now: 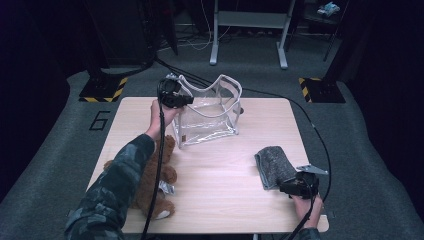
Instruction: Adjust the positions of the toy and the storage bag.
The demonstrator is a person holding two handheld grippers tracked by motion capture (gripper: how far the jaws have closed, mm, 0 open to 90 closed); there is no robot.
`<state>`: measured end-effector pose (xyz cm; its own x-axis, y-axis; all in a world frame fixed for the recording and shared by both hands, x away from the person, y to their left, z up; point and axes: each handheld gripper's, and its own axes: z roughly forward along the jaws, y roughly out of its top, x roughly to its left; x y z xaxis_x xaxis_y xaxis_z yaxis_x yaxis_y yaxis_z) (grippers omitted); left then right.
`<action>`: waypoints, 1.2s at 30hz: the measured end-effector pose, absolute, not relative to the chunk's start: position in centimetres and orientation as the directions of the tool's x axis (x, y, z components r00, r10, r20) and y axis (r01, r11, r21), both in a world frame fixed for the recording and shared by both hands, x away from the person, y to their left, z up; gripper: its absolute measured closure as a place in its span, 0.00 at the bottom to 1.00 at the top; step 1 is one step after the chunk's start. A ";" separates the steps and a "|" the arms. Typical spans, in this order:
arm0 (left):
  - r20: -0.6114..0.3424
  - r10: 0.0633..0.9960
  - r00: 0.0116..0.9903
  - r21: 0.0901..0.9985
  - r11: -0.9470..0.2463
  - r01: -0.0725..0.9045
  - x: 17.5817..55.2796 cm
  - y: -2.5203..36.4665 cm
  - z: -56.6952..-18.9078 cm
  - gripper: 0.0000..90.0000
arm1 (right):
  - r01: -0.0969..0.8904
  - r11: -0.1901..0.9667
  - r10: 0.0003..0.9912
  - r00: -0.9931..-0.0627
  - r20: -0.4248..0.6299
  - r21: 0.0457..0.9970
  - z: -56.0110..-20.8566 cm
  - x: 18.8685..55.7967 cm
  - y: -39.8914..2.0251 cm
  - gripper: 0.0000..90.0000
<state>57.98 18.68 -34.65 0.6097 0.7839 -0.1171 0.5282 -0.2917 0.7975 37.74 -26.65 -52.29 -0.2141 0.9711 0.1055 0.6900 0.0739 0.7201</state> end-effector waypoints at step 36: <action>-0.237 0.829 0.506 0.752 -0.173 0.636 57.8 21.8 -34.2 0.44 | 0.587 0.204 0.873 -0.472 0.126 0.783 -37.9 51.1 -17.0 0.08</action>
<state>57.81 21.76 -34.16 0.5060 0.8293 -0.2370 0.6357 -0.1729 0.7523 51.07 -17.02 -37.94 -0.4720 0.8726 0.1258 0.5869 0.2045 0.7834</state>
